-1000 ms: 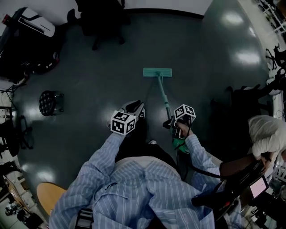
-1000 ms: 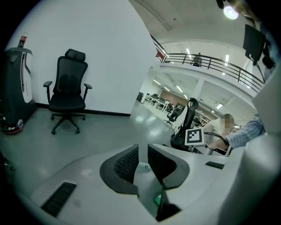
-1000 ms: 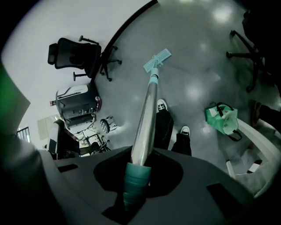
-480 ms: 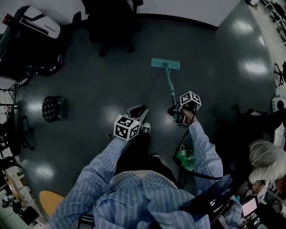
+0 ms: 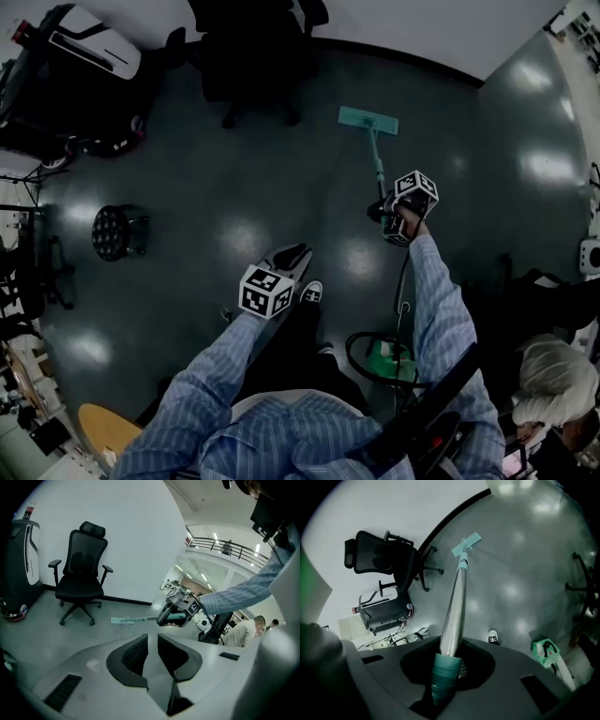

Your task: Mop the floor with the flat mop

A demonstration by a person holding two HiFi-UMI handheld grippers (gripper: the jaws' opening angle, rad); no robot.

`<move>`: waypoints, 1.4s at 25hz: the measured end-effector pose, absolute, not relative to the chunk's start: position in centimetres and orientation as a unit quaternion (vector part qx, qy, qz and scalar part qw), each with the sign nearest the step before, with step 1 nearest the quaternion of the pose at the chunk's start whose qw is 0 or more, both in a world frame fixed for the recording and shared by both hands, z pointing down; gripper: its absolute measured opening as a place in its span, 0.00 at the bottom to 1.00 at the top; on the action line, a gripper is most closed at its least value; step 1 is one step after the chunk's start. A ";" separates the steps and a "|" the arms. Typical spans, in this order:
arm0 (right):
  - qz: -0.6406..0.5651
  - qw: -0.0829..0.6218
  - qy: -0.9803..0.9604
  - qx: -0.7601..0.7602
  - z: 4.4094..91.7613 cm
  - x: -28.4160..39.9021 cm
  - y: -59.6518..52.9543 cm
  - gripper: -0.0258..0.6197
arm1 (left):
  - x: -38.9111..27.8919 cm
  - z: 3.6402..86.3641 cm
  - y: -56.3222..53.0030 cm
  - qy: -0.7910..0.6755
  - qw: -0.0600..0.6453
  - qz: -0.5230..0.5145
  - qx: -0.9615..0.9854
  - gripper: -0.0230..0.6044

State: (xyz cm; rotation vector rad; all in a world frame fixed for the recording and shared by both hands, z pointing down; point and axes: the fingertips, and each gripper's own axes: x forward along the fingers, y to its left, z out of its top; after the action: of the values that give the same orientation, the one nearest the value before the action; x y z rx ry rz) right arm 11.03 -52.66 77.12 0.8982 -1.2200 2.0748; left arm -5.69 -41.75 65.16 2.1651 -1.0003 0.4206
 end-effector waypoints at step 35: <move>0.816 0.224 -0.421 0.328 75.5 11.2 -26.5 0.10 | -3.7 61.9 -26.8 -0.391 0.329 0.150 0.846 0.15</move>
State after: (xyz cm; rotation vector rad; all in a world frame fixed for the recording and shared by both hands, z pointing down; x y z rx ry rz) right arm 11.18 -26.49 75.55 0.9050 -1.1614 2.2508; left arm -3.73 -26.84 61.89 2.2142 -1.0239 0.3929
